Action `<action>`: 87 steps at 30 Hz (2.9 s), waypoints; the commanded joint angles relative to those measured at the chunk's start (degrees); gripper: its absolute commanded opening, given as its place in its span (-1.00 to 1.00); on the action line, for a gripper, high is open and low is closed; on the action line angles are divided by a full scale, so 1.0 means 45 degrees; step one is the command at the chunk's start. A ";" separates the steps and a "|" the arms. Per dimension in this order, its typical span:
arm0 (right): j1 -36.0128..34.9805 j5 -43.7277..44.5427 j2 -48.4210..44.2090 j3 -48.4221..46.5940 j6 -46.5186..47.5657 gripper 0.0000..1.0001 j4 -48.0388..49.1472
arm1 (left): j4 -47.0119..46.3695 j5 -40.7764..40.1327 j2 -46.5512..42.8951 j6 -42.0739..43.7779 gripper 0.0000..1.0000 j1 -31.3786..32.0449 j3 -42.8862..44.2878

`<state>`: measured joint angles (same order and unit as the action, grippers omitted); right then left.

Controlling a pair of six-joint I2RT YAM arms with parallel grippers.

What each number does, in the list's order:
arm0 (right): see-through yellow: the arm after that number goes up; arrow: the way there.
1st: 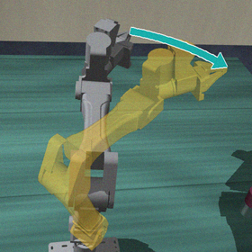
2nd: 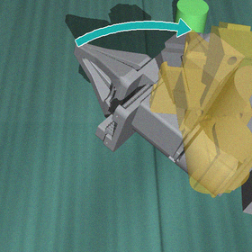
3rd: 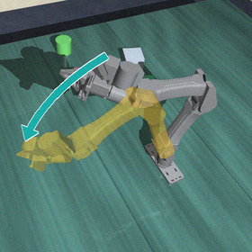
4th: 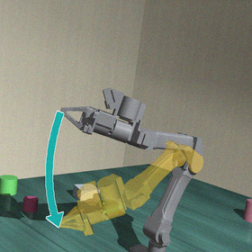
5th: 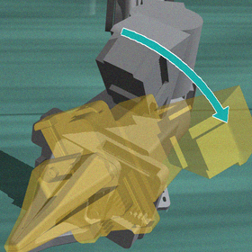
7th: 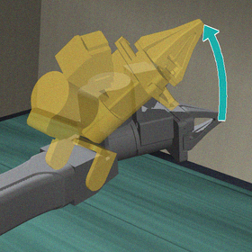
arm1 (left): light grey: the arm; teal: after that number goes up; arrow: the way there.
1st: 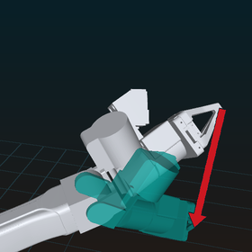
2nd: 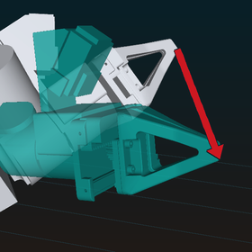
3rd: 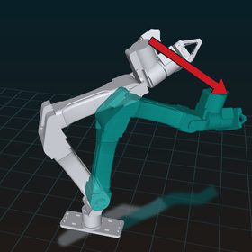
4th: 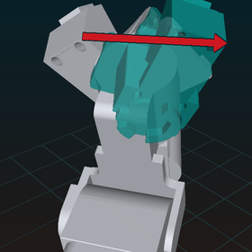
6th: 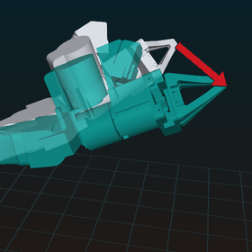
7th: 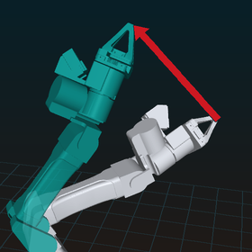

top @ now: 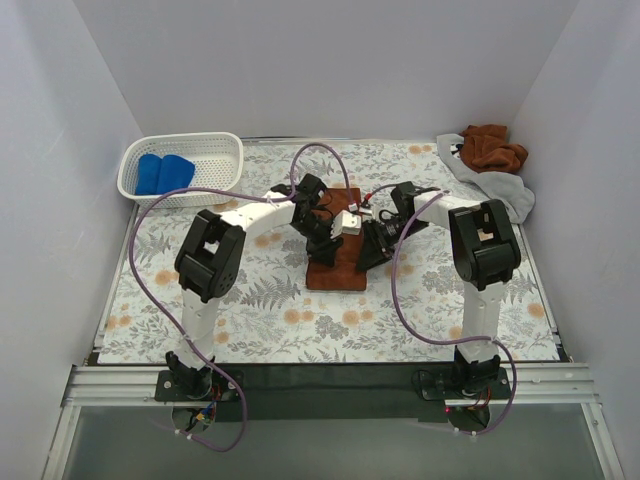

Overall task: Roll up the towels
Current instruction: Roll the towel

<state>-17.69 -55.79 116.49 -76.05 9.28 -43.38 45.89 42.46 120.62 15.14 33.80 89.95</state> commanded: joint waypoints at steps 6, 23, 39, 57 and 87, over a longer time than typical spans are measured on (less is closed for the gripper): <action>-0.0091 0.1187 0.0891 -0.0071 -0.0421 -0.32 0.0830 | -0.2031 -0.1873 -0.4336 -0.0121 0.03 0.0085 -0.3028; -0.0111 0.1617 0.0833 -0.0111 -0.0284 -0.35 0.0850 | -0.7795 -0.8185 -0.5087 0.0972 0.05 0.3914 -0.7314; 0.1938 0.1674 -0.1430 -0.0521 0.2038 0.02 -0.0536 | -0.0261 -0.1217 -0.2294 -0.0257 -0.85 0.2764 -0.3977; -0.1176 0.5148 -0.8776 0.3713 0.6259 0.19 0.1881 | 0.5055 0.1874 0.3644 -0.1430 -0.74 0.0457 0.2215; -0.4857 0.5916 -0.4812 0.5339 0.7390 -0.97 0.4233 | 0.4649 0.2596 0.2327 -0.0394 -0.39 -0.0167 0.0073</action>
<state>-39.64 -26.09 92.31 -51.03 40.58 -18.24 70.89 64.97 135.59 10.63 33.06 96.66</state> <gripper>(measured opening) 0.066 0.292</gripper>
